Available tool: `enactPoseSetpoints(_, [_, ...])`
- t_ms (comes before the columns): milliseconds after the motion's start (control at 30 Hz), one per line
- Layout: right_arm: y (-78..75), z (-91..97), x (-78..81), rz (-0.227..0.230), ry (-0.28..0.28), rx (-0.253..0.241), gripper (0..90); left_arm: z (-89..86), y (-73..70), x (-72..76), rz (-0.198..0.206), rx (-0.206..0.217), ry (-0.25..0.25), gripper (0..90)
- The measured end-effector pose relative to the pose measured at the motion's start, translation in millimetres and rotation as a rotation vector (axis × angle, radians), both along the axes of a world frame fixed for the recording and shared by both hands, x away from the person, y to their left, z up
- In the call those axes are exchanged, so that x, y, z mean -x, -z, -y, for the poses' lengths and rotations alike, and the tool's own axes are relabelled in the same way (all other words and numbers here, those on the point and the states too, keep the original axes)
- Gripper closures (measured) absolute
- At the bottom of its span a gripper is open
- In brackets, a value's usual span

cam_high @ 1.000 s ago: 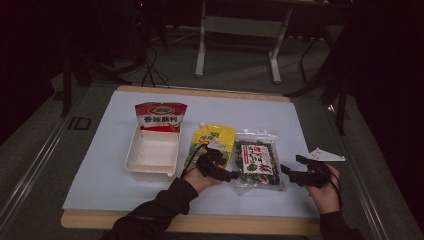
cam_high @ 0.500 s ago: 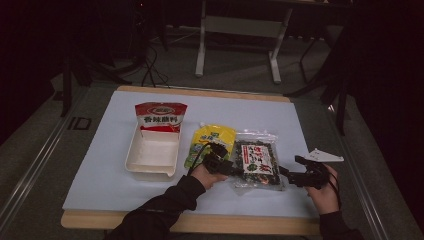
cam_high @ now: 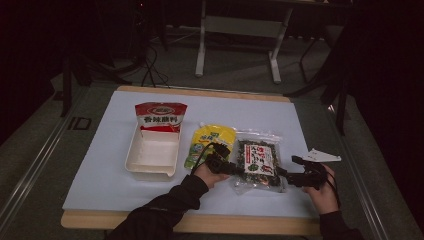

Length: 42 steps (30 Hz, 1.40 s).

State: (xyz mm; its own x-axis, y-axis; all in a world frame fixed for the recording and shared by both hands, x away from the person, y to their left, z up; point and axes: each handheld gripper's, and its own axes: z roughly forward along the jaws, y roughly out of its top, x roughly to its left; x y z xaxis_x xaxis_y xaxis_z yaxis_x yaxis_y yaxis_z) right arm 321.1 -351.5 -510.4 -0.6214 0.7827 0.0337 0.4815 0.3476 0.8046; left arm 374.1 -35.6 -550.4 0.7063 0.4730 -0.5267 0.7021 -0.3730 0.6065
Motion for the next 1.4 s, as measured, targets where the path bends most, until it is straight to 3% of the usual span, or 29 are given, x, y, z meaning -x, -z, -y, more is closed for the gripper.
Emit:
enactPoseSetpoints(67, [0.4,-1.9,-0.3,0.004,-0.003,0.019,18.4,1.4,-1.6,1.1,0.013,0.006,0.006,67.4])
enactPoseSetpoints(167, [2.2,-3.5,-2.0,-0.037,-0.007,0.022,14.3,2.9,-5.8,3.4,0.045,0.018,0.016,71.5])
enactPoseSetpoints(233, [3.6,-4.2,-2.3,-0.076,-0.003,0.014,11.2,3.0,-7.7,4.7,0.059,0.02,0.019,74.0])
enactPoseSetpoints(300, [4.2,-3.3,-1.4,-0.083,-0.02,-0.016,9.5,4.3,-13.2,9.5,0.101,0.017,0.033,75.3])
enactPoseSetpoints(400, [4.1,-2.9,-1.9,-0.089,-0.01,-0.02,9.6,4.5,-14.6,11.1,0.113,0.015,0.036,76.0])
enactPoseSetpoints(433, [4.2,-2.6,-2.8,-0.097,-0.002,-0.028,9.5,3.9,-16.3,14.0,0.142,0.018,0.045,76.0])
enactPoseSetpoints(667, [4.2,2.5,-5.7,-0.164,0.02,-0.067,15.9,-1.4,-16.4,23.1,0.197,0.062,0.05,77.7])
enactPoseSetpoints(800, [3.4,2.3,-5.8,-0.195,-0.012,-0.116,21.3,-2.2,-18.4,26.2,0.217,0.076,0.059,78.0])
enactPoseSetpoints(1000, [-7.3,2.1,0.9,-0.16,-0.024,-0.107,26.9,-0.6,-24.8,27.8,0.247,0.105,0.106,74.2])
enactPoseSetpoints(1100, [-10.8,0.7,3.6,-0.144,-0.053,-0.125,34.5,7.4,-29.7,28.8,0.235,0.133,0.148,61.6])
enactPoseSetpoints(1300, [-20.6,-8.0,9.8,-0.096,-0.091,-0.098,39.5,10.8,-37.0,28.5,0.216,0.175,0.16,64.3])
enactPoseSetpoints(1400, [-24.0,-7.9,11.5,-0.083,-0.1,-0.098,40.9,10.4,-42.4,29.0,0.216,0.19,0.185,70.0])
